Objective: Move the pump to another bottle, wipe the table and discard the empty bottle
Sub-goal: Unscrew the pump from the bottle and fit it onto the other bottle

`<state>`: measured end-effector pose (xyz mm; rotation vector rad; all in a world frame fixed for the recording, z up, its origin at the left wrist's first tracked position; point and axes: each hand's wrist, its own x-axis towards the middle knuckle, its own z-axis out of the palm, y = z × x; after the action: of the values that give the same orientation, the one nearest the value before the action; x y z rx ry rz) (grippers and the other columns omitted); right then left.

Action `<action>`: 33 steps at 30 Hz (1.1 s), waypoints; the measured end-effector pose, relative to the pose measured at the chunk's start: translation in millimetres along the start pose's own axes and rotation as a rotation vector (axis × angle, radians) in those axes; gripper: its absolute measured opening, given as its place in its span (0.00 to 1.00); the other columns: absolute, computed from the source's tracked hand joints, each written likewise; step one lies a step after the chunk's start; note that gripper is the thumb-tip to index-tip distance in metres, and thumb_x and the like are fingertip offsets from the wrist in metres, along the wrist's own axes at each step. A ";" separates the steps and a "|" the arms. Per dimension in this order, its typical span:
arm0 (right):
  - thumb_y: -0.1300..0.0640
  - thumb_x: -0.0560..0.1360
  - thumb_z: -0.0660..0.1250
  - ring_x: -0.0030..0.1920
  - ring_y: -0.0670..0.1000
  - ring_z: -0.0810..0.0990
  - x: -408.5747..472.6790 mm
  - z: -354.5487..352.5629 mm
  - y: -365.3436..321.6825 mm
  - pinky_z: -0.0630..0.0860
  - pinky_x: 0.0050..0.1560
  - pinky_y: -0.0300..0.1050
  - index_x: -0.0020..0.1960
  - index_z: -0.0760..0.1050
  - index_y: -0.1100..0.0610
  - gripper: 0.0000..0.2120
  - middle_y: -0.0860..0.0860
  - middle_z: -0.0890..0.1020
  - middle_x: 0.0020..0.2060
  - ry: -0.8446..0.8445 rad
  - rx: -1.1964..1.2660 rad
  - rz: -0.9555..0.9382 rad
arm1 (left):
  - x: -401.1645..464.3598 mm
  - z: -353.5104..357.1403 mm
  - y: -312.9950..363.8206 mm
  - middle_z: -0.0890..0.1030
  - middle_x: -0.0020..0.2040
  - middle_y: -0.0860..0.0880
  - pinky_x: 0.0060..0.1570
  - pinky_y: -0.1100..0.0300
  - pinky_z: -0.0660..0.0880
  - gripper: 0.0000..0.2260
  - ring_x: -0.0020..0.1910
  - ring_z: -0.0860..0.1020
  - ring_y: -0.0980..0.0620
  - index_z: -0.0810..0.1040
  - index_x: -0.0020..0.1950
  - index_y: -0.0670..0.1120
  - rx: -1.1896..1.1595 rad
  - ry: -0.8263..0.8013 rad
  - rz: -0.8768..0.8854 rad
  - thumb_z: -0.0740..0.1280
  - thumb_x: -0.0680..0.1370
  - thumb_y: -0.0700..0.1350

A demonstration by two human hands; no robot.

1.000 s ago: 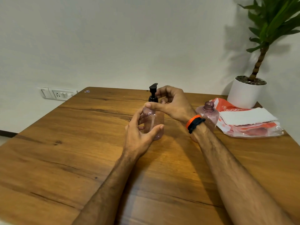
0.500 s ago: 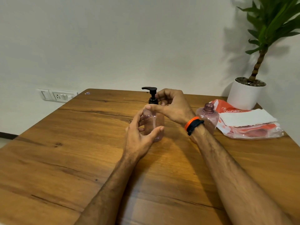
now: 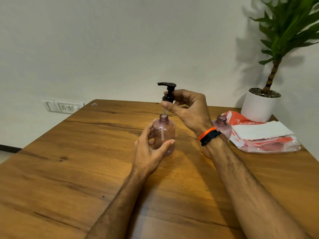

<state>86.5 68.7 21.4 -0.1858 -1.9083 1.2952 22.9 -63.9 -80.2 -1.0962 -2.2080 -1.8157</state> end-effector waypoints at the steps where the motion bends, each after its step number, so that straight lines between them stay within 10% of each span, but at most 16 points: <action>1: 0.55 0.68 0.78 0.42 0.52 0.80 -0.1 0.4 0.0 0.82 0.46 0.49 0.55 0.83 0.57 0.17 0.49 0.86 0.47 0.004 -0.005 -0.007 | -0.2 0.0 0.0 0.75 0.62 0.61 0.48 0.75 0.75 0.36 0.59 0.76 0.63 0.66 0.72 0.61 0.005 -0.003 -0.002 0.77 0.67 0.59; 28: 0.55 0.68 0.78 0.42 0.52 0.81 27.1 -58.1 -67.4 0.73 0.35 0.38 0.51 0.83 0.55 0.12 0.49 0.87 0.45 0.202 0.080 -0.131 | 0.9 -4.5 38.8 0.67 0.75 0.49 0.69 0.44 0.70 0.49 0.72 0.67 0.49 0.59 0.78 0.54 0.064 0.111 -0.136 0.80 0.62 0.57; 33: 0.57 0.68 0.78 0.49 0.51 0.85 21.8 -86.1 -69.0 0.81 0.53 0.53 0.53 0.83 0.58 0.14 0.50 0.86 0.47 0.201 -0.041 -0.108 | 2.2 8.0 86.8 0.73 0.70 0.51 0.64 0.50 0.75 0.40 0.67 0.71 0.54 0.68 0.73 0.49 0.053 0.232 0.125 0.78 0.64 0.57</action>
<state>151.6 109.6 103.5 -0.2228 -1.7506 1.1228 73.1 -52.2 -9.9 -0.9369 -1.9980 -1.7257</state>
